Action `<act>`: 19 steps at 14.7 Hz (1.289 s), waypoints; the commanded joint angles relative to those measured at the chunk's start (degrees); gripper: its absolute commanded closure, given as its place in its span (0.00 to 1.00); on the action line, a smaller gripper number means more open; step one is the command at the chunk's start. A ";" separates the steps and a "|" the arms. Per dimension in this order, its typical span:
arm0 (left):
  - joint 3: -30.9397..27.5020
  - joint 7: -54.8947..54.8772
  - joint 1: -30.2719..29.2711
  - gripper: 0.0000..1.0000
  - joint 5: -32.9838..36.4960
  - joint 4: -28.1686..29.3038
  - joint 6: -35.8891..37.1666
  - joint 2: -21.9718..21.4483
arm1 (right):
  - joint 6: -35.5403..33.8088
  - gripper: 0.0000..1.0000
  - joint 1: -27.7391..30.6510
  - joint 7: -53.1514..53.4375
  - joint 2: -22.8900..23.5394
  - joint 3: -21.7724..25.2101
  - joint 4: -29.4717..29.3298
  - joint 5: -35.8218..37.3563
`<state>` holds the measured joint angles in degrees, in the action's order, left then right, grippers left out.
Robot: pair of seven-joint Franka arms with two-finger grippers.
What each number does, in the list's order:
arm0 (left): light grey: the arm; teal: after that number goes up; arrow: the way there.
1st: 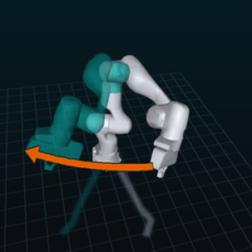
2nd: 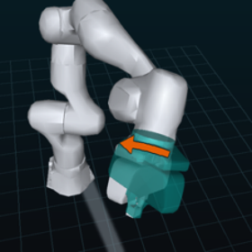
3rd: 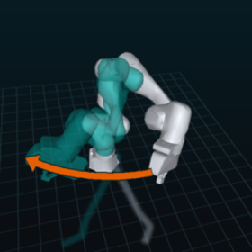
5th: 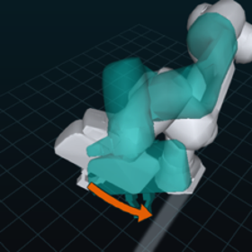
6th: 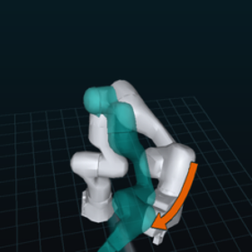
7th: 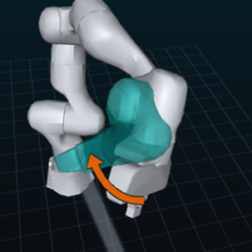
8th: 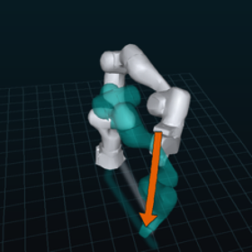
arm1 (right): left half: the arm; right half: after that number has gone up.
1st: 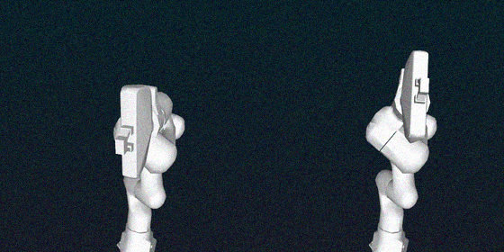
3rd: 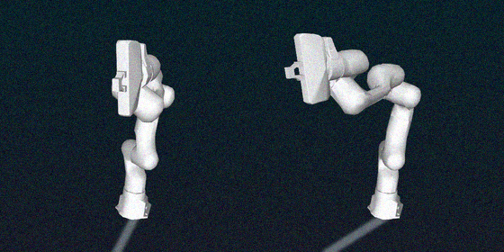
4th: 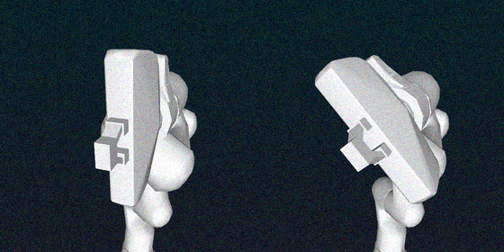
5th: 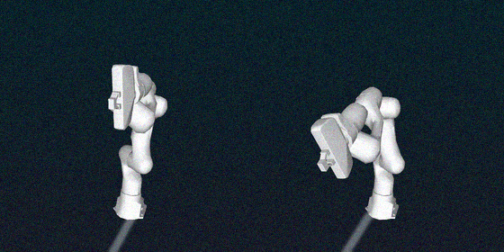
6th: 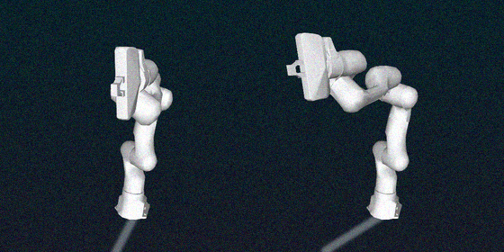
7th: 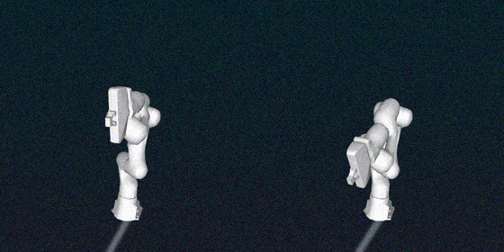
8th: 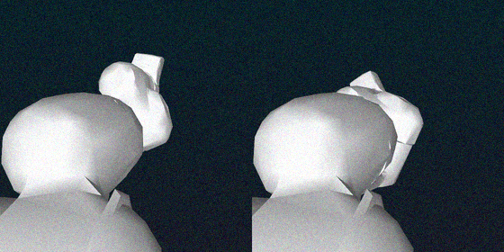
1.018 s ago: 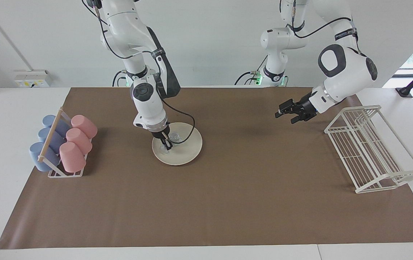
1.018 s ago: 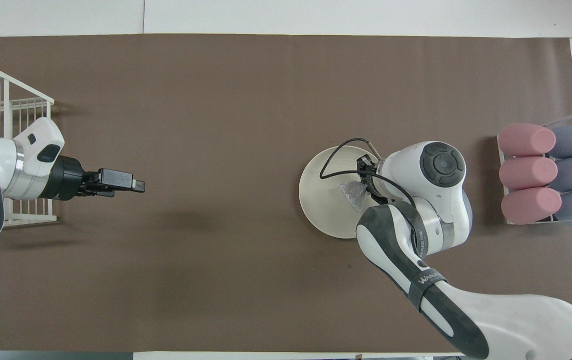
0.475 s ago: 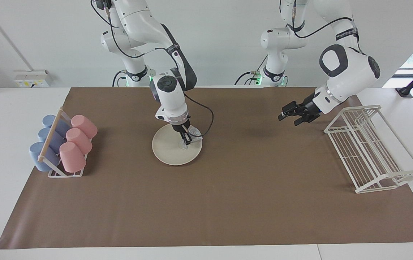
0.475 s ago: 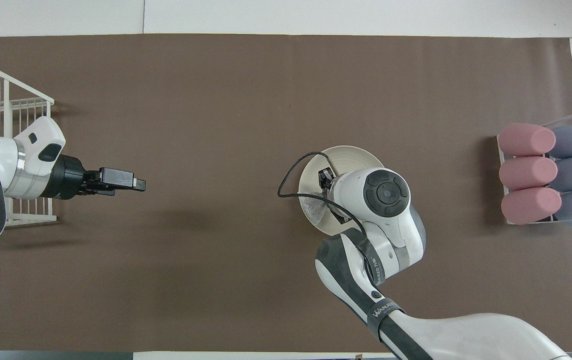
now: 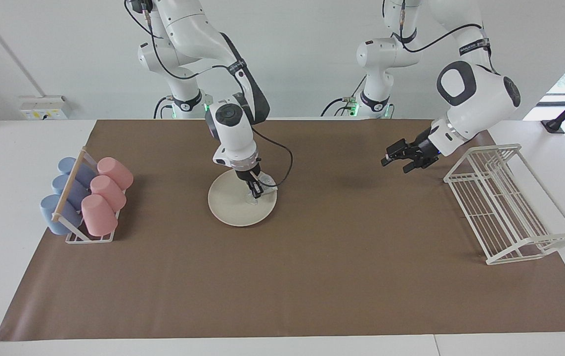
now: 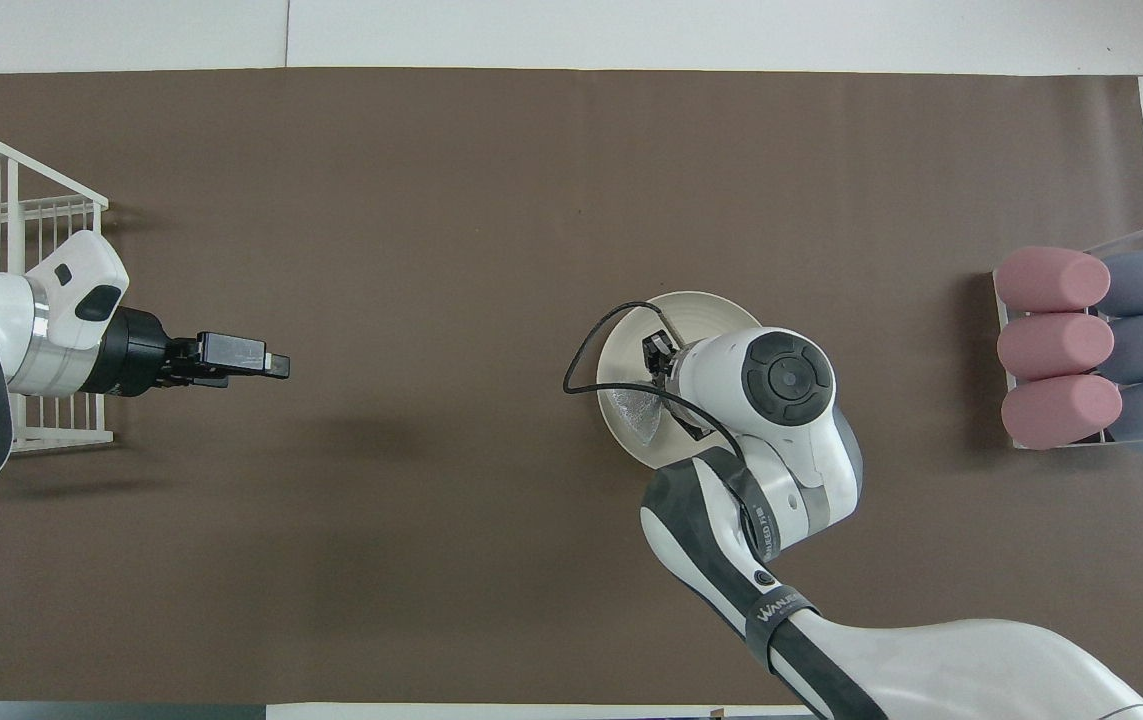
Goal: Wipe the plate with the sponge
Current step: 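Rub the sponge around the plate surface with the right gripper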
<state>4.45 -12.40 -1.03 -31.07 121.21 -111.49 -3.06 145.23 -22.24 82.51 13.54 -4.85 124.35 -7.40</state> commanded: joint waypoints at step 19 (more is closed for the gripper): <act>0.21 1.15 0.32 0.00 1.19 -0.63 -3.83 0.68 | 1.29 1.00 -2.11 4.93 2.28 -0.42 0.72 -0.78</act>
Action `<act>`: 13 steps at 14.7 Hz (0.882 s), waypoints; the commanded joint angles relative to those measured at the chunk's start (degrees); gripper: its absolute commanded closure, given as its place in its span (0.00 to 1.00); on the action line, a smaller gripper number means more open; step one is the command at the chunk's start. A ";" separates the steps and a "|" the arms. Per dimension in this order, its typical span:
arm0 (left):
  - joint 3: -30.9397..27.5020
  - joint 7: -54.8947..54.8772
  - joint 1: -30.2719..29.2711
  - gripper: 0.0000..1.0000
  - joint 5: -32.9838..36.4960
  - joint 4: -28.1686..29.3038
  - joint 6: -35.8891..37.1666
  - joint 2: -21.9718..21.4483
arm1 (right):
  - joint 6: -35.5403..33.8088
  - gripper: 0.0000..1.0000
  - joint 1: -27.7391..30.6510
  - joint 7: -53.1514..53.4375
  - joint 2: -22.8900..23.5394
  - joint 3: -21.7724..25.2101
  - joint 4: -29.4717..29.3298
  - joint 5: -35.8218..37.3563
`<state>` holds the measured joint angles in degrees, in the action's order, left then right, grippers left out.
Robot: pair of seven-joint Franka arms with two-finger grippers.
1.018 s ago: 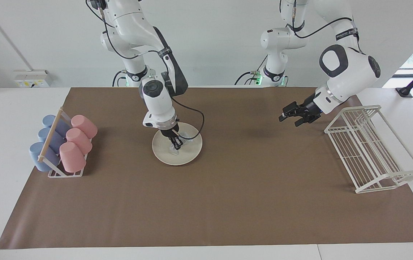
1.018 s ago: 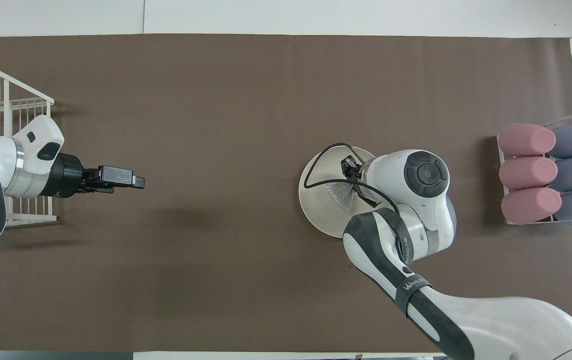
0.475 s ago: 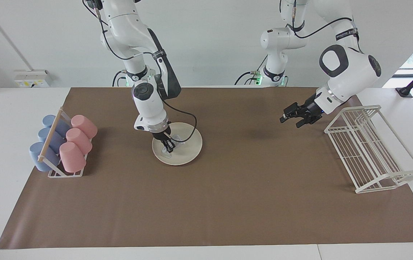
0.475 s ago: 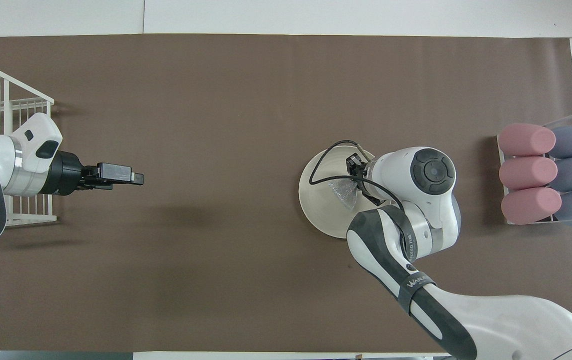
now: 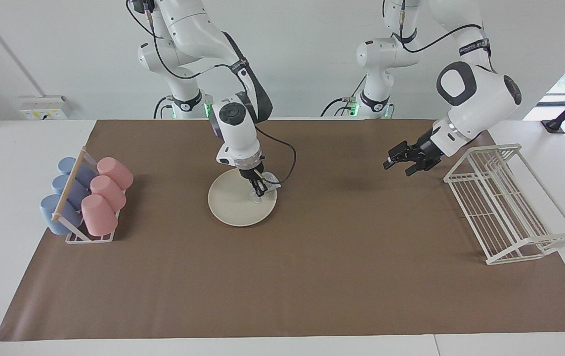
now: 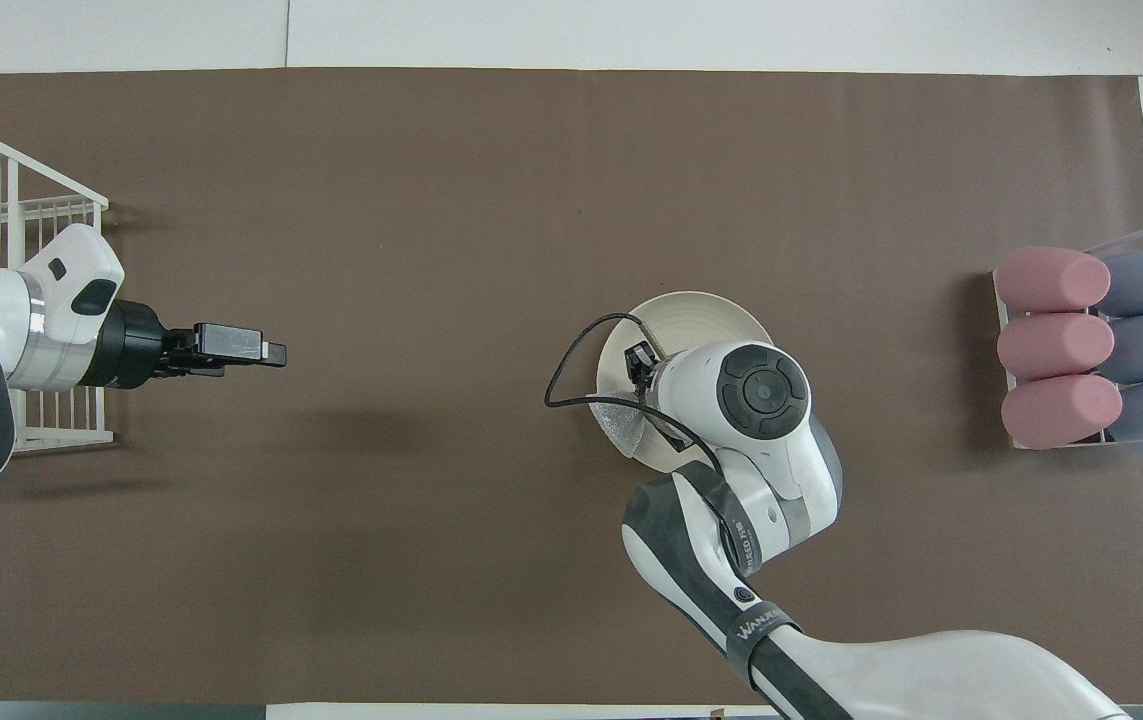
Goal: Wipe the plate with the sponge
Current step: 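Rub the sponge around the plate surface with the right gripper, then lift the sponge off the plate and carry it toward the left gripper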
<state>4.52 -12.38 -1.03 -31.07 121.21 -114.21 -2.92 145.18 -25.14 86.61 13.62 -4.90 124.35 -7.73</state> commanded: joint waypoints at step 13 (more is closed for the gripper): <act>0.14 -3.16 -0.21 0.00 -20.84 0.16 8.02 -1.12 | -34.42 1.00 -1.40 32.47 -0.53 -7.93 -33.80 1.13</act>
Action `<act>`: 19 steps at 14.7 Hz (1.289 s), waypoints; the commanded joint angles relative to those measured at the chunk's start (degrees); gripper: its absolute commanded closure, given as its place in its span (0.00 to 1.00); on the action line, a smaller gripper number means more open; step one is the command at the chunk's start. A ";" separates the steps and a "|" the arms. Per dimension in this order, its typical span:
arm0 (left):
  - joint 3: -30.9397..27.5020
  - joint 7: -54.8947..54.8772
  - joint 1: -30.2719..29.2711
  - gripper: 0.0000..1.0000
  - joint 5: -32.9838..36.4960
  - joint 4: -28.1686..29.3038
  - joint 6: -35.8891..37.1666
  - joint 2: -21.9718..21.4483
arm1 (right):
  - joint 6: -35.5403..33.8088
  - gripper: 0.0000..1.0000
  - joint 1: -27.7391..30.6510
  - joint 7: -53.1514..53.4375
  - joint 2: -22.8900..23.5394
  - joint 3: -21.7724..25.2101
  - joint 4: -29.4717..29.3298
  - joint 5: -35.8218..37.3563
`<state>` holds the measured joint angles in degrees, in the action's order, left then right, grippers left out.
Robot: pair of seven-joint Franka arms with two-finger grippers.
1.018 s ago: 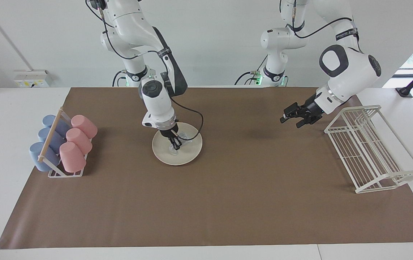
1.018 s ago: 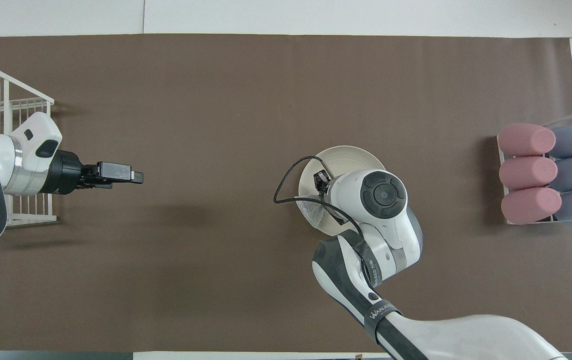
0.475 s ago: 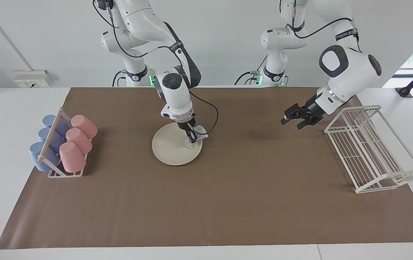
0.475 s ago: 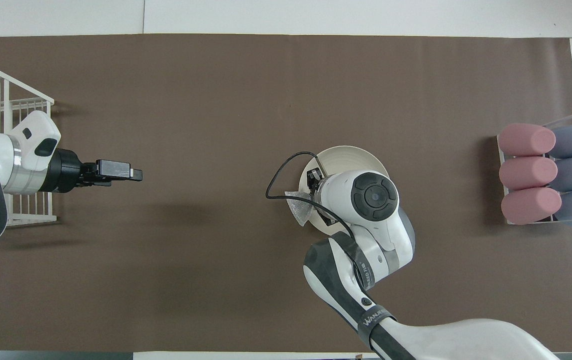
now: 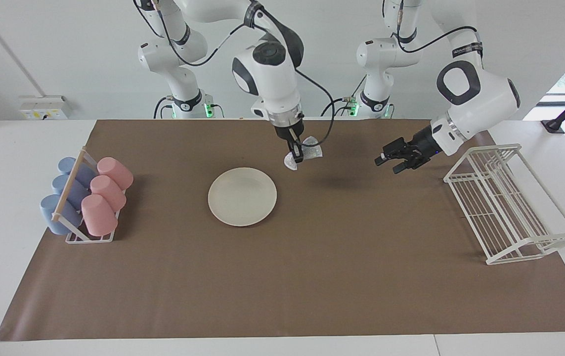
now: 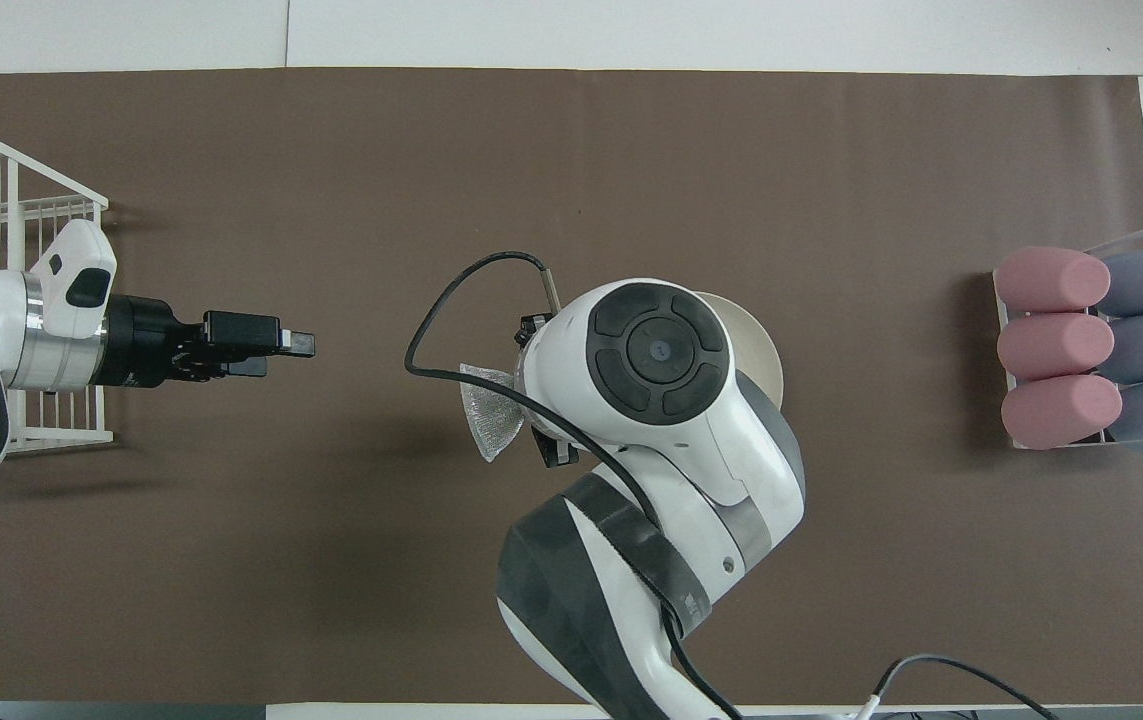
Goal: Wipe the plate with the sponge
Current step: 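Lift the sponge off the plate and carry it toward the left gripper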
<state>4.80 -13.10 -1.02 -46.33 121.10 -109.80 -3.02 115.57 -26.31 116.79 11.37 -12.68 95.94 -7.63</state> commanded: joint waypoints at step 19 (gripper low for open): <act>0.03 -17.74 9.90 0.10 -30.83 6.78 6.52 -2.69 | -4.21 1.00 -2.17 5.11 1.90 -0.24 -5.42 5.78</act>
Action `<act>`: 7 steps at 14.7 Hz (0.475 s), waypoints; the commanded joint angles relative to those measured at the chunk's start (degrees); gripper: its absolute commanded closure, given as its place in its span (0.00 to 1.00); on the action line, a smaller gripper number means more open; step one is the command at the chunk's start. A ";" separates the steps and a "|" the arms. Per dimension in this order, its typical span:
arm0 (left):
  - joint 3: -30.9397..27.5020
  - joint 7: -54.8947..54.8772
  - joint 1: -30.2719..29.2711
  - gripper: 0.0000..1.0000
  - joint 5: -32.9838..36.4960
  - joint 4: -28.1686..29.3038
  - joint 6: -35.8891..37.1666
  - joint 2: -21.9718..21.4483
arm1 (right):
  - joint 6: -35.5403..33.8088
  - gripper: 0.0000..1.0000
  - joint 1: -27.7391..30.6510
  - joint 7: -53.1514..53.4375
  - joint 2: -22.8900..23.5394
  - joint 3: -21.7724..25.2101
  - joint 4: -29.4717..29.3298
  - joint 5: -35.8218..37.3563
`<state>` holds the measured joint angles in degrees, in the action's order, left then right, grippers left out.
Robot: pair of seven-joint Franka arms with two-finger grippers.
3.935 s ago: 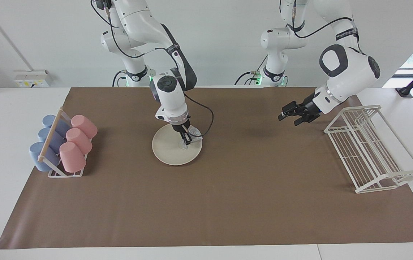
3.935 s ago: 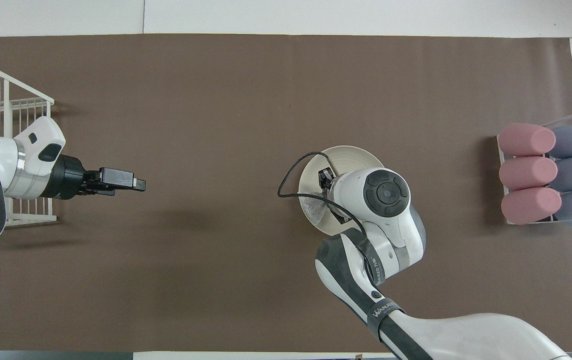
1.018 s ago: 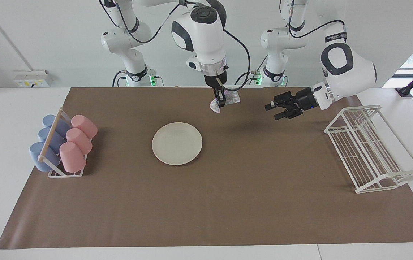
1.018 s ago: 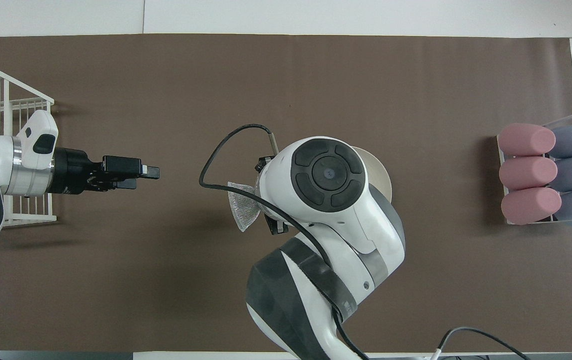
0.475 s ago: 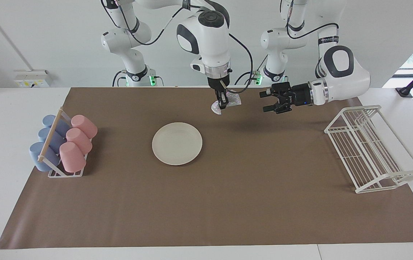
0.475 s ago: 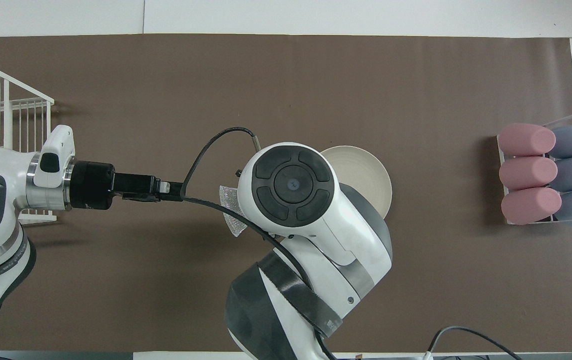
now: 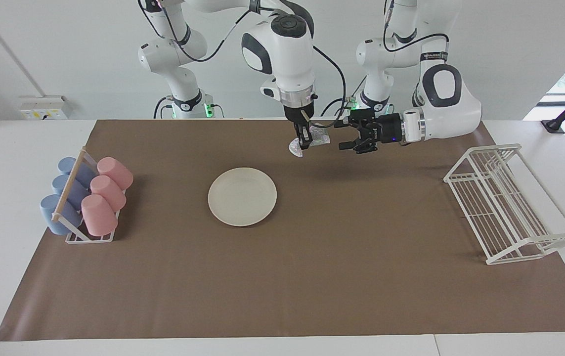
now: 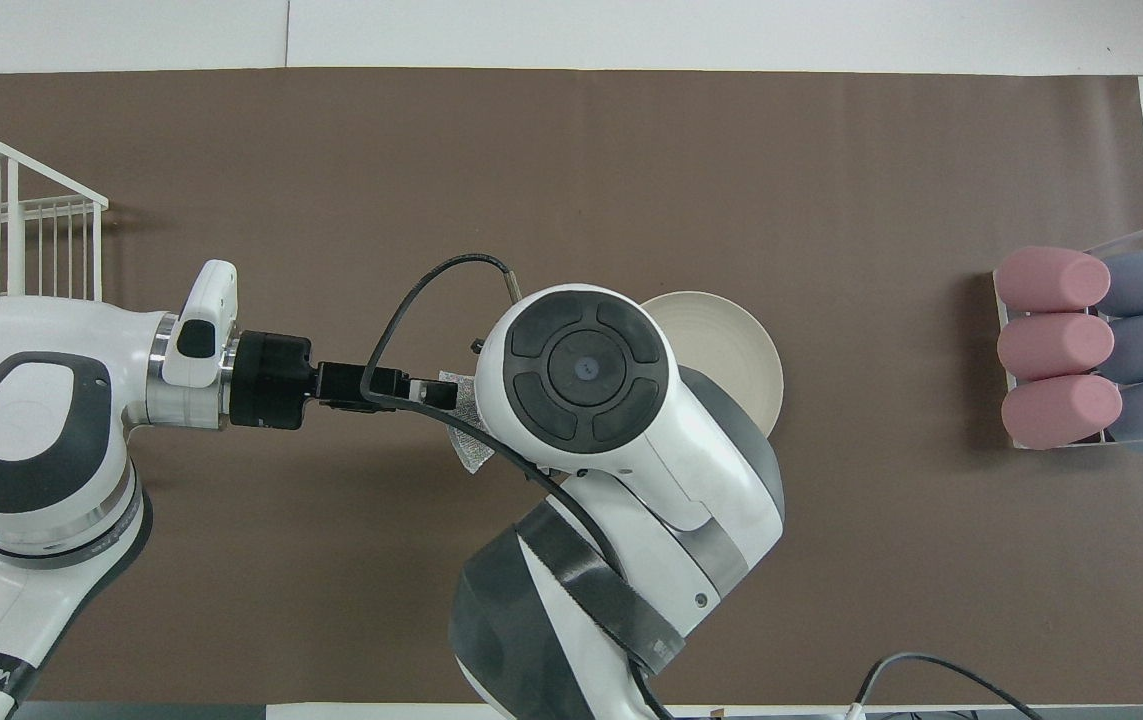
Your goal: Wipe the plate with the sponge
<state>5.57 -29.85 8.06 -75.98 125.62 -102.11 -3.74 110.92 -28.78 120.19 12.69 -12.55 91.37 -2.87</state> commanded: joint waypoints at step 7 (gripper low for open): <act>-0.65 3.22 0.99 1.00 -2.06 2.26 -1.25 -1.97 | 0.52 1.00 0.74 1.62 0.76 -0.37 -0.85 1.02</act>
<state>5.48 -27.90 8.15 -76.66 125.85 -102.16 -3.76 110.92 -28.55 120.20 12.74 -12.40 91.38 -2.87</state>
